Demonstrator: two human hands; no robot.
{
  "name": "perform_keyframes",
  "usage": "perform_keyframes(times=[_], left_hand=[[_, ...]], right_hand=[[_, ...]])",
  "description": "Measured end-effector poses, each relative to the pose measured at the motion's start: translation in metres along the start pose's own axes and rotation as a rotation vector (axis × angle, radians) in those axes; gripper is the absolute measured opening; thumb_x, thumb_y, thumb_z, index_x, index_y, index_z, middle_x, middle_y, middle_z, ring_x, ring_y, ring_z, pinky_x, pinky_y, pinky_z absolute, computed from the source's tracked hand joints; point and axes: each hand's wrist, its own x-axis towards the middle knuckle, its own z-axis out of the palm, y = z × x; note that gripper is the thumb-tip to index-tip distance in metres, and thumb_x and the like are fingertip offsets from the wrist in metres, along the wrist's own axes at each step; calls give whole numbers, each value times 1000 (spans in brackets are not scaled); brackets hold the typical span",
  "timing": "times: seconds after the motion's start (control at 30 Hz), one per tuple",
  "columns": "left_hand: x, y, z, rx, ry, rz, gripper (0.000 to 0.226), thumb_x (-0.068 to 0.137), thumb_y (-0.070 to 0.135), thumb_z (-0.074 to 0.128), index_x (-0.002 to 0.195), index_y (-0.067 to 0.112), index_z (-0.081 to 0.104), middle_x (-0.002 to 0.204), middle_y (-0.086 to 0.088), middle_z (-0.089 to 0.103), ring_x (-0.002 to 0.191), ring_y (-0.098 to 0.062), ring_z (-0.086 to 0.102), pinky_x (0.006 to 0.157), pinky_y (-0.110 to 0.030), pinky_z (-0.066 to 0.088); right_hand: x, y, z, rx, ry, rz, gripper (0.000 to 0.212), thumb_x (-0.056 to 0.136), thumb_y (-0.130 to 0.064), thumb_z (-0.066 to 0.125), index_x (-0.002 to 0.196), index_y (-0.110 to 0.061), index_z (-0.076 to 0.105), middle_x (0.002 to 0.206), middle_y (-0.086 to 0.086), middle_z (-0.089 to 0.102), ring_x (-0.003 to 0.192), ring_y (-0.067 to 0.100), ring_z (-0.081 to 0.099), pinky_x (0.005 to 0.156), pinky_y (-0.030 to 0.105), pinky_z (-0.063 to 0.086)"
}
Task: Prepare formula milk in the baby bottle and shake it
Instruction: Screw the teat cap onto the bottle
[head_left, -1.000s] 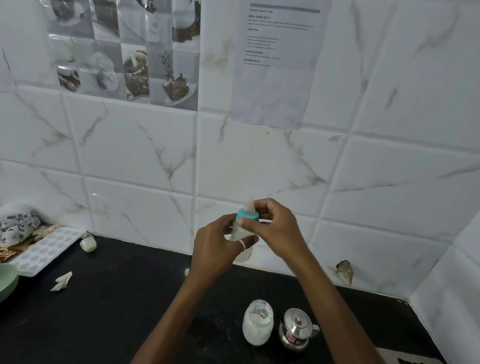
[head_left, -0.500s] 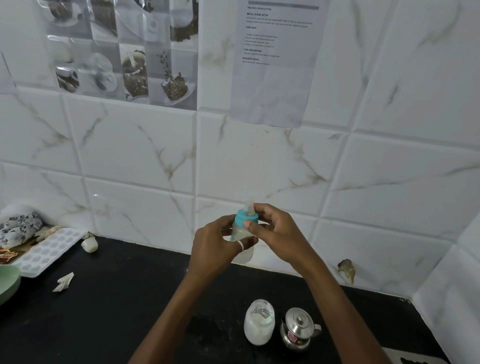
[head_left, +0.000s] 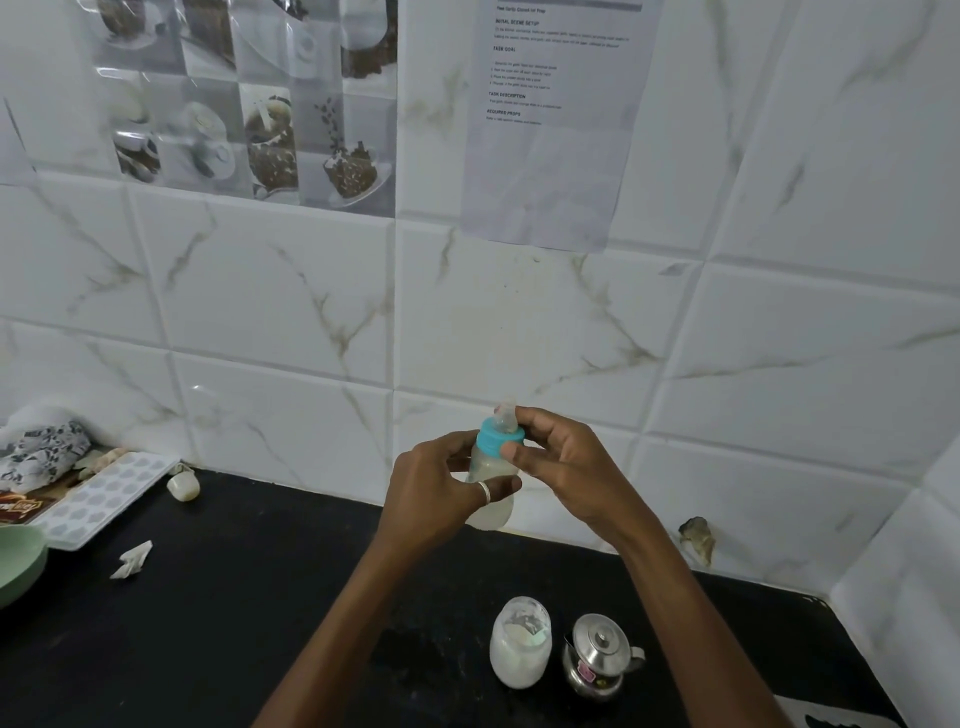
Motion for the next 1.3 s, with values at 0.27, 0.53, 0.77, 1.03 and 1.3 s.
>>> perform_keyframes(times=[0.27, 0.53, 0.77, 1.03, 1.3], left_hand=[[1, 0, 0, -36, -101, -55, 64, 75, 49, 81, 131, 21, 65, 119, 7, 73, 104, -7, 68, 96, -28, 54], [3, 2, 1, -32, -70, -47, 63, 74, 54, 81, 128, 26, 68, 114, 12, 74, 100, -3, 69, 90, -19, 53], [3, 2, 2, 12, -21, -21, 65, 73, 57, 79, 129, 27, 66, 114, 15, 72, 94, 1, 67, 79, -6, 45], [1, 3, 8, 44, 40, -3, 60, 76, 49, 82, 129, 24, 67, 114, 12, 74, 98, -4, 69, 88, -20, 54], [2, 1, 11, 48, 40, 3, 58, 77, 40, 83, 130, 24, 66, 115, 12, 73, 97, -4, 69, 82, -10, 47]], right_hand=[[6, 1, -15, 148, -111, 7, 43, 99, -7, 61, 142, -11, 56, 139, 4, 65, 132, 20, 59, 111, 39, 48], [10, 4, -16, 81, -131, 2, 45, 98, -10, 64, 142, -11, 56, 138, 2, 66, 128, 16, 61, 110, 40, 49], [7, 4, -6, 54, -37, -13, 42, 94, -19, 72, 135, -21, 61, 131, -5, 68, 121, 10, 64, 105, 33, 53], [0, 15, 21, 67, 230, -28, 39, 83, -28, 84, 113, -38, 62, 116, -22, 68, 112, -3, 62, 94, 28, 58], [-3, 17, 25, 75, 165, -62, 45, 89, -32, 78, 122, -43, 49, 131, -22, 57, 122, -2, 56, 94, 15, 52]])
